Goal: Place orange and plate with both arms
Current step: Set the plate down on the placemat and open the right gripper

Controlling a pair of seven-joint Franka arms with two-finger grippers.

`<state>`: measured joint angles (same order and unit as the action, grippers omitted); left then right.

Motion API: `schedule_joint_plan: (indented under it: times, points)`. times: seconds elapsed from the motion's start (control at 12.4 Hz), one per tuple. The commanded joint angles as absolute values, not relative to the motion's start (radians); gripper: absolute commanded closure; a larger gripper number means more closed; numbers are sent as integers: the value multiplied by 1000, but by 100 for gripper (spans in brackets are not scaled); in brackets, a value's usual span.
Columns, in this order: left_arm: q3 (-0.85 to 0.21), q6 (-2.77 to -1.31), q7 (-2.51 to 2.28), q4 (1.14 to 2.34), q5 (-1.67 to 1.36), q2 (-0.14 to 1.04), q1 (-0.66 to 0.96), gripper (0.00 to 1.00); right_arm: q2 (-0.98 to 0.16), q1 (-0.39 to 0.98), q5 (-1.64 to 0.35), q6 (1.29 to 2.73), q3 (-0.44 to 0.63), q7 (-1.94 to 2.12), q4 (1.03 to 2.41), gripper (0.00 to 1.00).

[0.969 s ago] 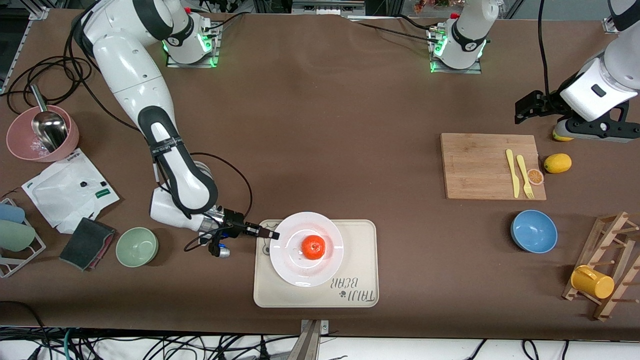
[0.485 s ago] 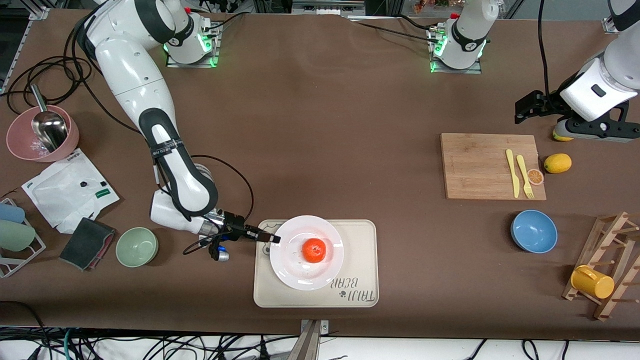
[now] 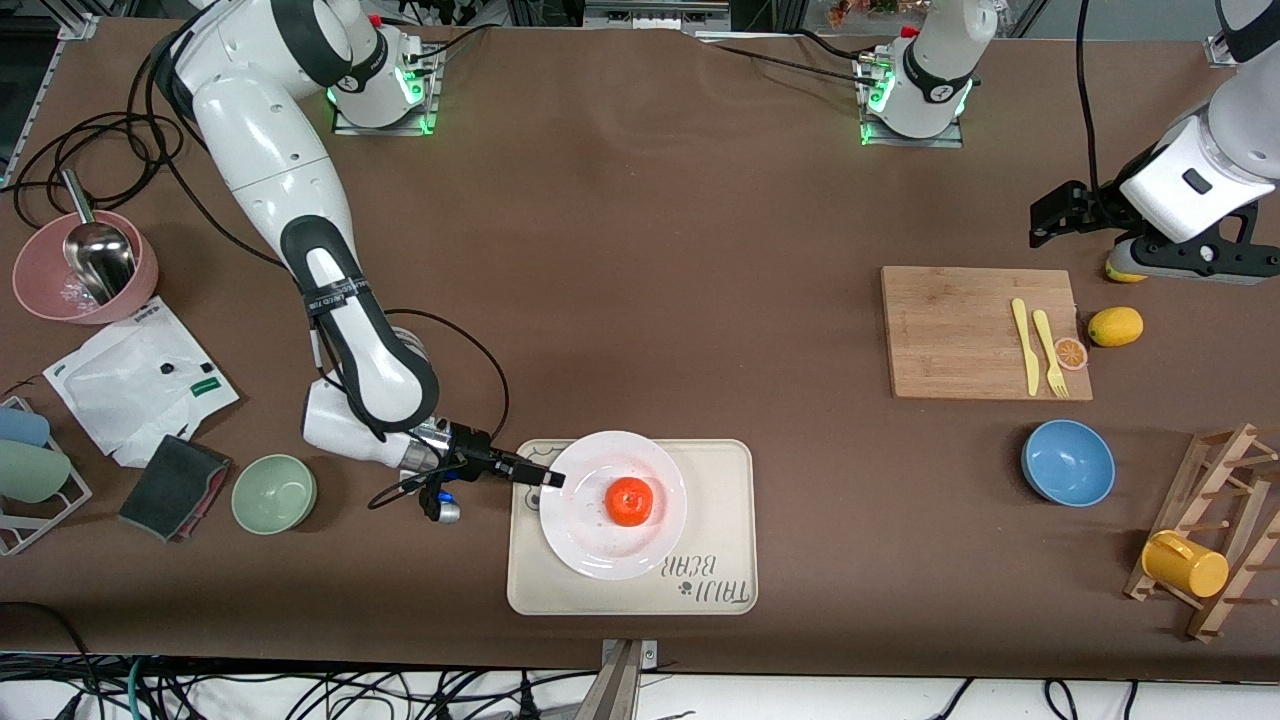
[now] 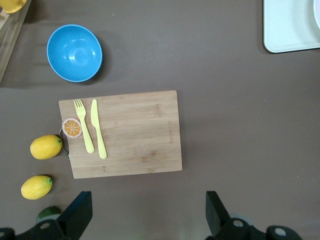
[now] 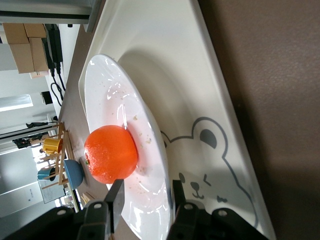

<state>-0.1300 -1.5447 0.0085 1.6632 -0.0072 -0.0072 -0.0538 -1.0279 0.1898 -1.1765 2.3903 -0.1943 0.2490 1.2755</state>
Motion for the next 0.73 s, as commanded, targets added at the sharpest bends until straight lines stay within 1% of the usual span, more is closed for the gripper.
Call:
schedule_joint_plan:
  times: [0.0, 0.24, 0.32, 0.48, 0.57, 0.65]
  points:
    - [-129, -1517, 12, 1631, -18, 5, -60, 0, -997, 186, -1097, 2390, -192, 189, 1294, 55]
    - [-130, -1517, 12, 1631, -18, 5, -60, 0, -924, 166, -1022, 2384, -193, 178, 1380, 54]
    - [-129, -1517, 12, 1631, -20, 5, -60, 0, -901, 164, -1000, 2384, -193, 178, 1408, 52]
    - [-130, -1517, 12, 1629, -20, 5, -60, 0, -864, 158, -964, 2384, -193, 178, 1462, 52]
    - [-130, -1517, 12, 1631, -20, 5, -60, 0, -833, 158, -941, 2384, -193, 176, 1503, 51]
    - [-130, -1517, 12, 1631, -18, 5, -60, 0, -789, 156, -910, 2384, -192, 178, 1558, 48]
